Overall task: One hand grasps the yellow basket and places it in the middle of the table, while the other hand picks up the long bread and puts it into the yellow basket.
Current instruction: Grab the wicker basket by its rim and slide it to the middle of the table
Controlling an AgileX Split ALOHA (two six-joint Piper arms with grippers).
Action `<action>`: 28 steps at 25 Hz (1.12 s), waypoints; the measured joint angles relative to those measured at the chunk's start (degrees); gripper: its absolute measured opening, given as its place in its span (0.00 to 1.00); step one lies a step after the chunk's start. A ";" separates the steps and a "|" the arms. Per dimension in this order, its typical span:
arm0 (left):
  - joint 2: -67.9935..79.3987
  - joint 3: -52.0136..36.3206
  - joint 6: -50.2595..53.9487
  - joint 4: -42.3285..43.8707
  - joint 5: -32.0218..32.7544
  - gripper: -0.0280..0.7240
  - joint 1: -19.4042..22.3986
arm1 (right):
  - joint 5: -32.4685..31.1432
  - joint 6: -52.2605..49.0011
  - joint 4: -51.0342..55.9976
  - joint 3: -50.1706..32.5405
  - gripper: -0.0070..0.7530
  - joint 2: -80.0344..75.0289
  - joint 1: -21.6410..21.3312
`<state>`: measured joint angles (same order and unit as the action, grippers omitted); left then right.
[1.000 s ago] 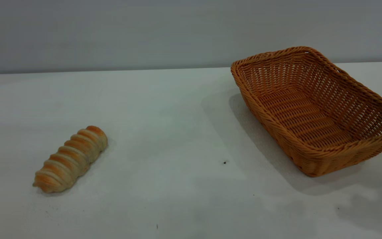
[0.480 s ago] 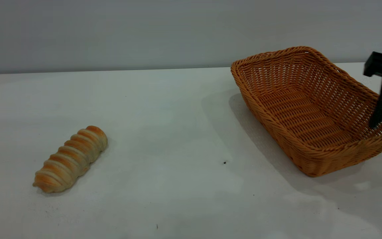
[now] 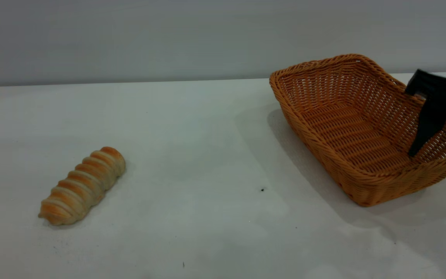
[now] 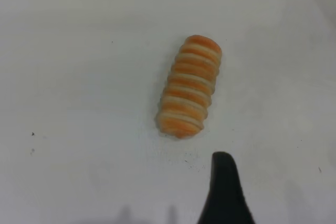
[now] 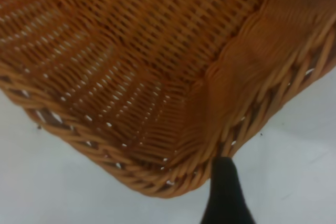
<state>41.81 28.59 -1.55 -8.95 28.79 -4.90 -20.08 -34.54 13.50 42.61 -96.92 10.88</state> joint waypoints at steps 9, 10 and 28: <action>0.00 0.00 0.00 0.00 -0.22 0.80 0.00 | 4.88 1.56 3.73 0.53 0.67 -6.12 0.00; 0.00 0.00 0.00 0.00 -0.22 0.80 0.00 | 5.28 2.19 4.87 0.70 0.62 -6.95 -0.04; 0.00 0.00 -0.23 0.00 -0.40 0.80 0.00 | -1.61 17.71 8.24 11.56 0.07 -12.24 -0.55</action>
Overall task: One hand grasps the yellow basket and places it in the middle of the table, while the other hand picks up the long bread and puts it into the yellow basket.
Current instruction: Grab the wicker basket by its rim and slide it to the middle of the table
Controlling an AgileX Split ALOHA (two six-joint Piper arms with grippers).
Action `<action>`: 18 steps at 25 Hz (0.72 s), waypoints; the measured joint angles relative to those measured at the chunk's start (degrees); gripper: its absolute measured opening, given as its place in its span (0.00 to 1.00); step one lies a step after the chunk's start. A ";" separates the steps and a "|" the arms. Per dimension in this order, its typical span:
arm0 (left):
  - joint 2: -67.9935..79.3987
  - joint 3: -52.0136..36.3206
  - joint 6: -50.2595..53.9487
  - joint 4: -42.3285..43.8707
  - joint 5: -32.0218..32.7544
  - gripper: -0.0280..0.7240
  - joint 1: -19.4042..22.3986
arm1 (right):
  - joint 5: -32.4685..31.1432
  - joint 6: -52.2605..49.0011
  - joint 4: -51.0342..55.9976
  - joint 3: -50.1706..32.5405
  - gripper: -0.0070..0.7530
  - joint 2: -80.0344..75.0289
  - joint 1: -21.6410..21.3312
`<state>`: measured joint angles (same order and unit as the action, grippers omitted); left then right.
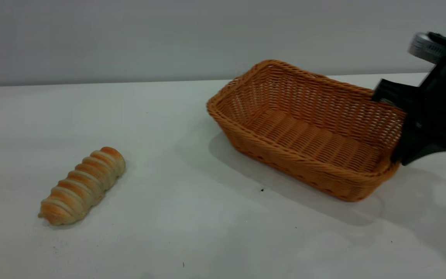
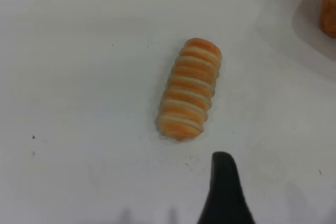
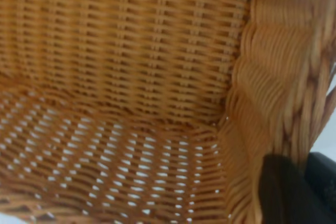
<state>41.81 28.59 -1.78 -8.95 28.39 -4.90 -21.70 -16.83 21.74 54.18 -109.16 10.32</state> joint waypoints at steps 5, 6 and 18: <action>0.00 0.00 -0.01 0.00 0.00 0.80 0.00 | -8.05 11.82 3.31 5.81 0.07 -0.82 1.14; 0.00 0.00 -0.01 0.00 0.00 0.80 0.00 | -8.63 13.94 4.30 6.35 0.07 -0.82 1.64; 0.00 0.00 -0.06 -0.06 0.00 0.80 0.00 | -10.99 28.03 10.26 6.61 0.06 -0.93 8.48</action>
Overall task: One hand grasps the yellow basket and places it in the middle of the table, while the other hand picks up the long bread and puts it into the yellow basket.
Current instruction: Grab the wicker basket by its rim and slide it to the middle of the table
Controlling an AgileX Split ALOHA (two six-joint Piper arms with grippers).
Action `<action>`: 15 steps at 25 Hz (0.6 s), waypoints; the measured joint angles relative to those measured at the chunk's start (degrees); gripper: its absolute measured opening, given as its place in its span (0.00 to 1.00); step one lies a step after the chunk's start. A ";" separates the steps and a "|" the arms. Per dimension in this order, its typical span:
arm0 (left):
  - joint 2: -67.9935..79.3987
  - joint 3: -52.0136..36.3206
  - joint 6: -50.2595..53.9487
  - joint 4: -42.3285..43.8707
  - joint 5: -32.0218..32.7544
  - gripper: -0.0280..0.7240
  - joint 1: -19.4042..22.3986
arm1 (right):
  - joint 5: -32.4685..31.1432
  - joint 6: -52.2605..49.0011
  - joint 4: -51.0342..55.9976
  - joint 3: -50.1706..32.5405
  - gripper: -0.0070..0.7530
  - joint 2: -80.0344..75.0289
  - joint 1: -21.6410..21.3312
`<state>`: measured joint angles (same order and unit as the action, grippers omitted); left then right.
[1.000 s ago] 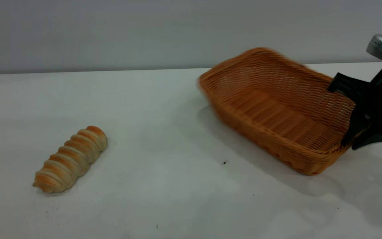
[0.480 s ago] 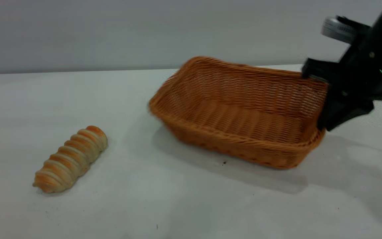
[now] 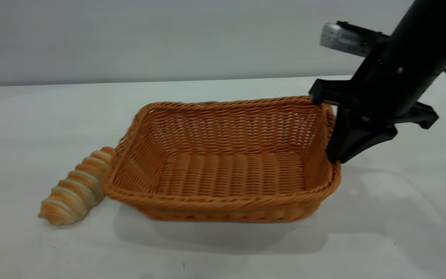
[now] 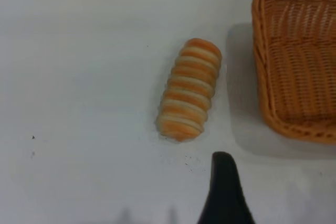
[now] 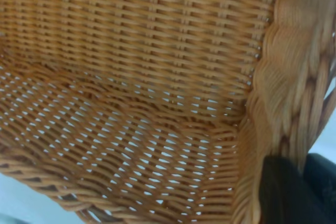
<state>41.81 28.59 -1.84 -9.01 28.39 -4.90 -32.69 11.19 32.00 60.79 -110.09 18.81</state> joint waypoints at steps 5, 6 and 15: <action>0.00 0.00 0.00 -0.05 0.00 0.80 0.00 | 0.26 2.88 -0.01 0.00 0.15 0.00 0.62; 0.00 0.00 0.00 -0.05 0.00 0.80 0.00 | 0.32 3.08 -0.06 0.00 0.20 0.00 0.62; 0.00 0.00 0.00 -0.15 -1.22 0.80 0.00 | 2.24 3.33 -5.24 0.00 0.89 0.00 0.62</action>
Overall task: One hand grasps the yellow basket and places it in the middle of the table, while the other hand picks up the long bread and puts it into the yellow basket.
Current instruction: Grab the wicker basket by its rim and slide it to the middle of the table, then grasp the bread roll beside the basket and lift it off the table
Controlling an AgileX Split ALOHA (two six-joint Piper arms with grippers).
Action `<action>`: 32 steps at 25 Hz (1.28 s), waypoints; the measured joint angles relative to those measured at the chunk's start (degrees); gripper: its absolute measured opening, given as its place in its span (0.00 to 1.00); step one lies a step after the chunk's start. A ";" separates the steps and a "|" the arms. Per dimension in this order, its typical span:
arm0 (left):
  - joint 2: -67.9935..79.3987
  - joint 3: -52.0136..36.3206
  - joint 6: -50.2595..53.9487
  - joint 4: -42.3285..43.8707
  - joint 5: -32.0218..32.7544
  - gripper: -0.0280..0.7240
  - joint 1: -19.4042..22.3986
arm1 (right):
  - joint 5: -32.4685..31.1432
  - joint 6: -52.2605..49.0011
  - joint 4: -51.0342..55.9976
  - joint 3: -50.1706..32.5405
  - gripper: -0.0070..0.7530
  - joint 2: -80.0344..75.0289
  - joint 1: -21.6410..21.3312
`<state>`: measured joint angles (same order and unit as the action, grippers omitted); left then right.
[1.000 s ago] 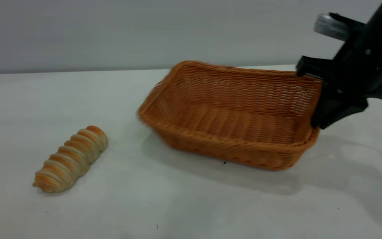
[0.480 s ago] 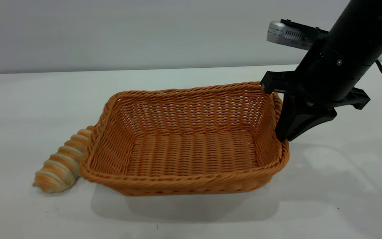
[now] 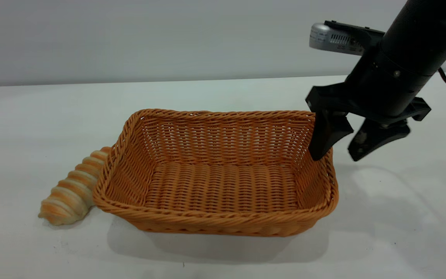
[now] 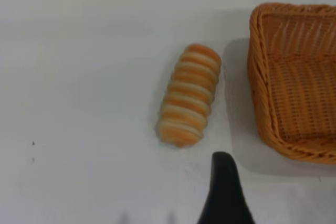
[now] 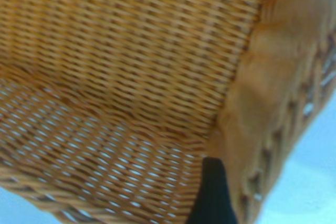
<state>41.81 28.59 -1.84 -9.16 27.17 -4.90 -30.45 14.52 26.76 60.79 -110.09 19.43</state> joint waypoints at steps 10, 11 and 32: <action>7.39 0.00 0.00 -0.06 -3.09 0.80 0.00 | -2.14 -0.04 -8.52 0.00 0.76 9.15 0.00; 9.25 0.00 0.00 -0.06 -3.97 0.80 0.00 | -2.31 -0.04 -9.07 0.00 0.74 11.13 0.00; 45.33 1.30 0.00 -0.18 -28.64 0.80 0.00 | -16.27 4.21 -9.23 0.00 0.71 44.33 0.00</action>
<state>87.14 29.89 -1.84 -9.34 -1.47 -4.90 -46.72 18.73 17.53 60.79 -65.76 19.43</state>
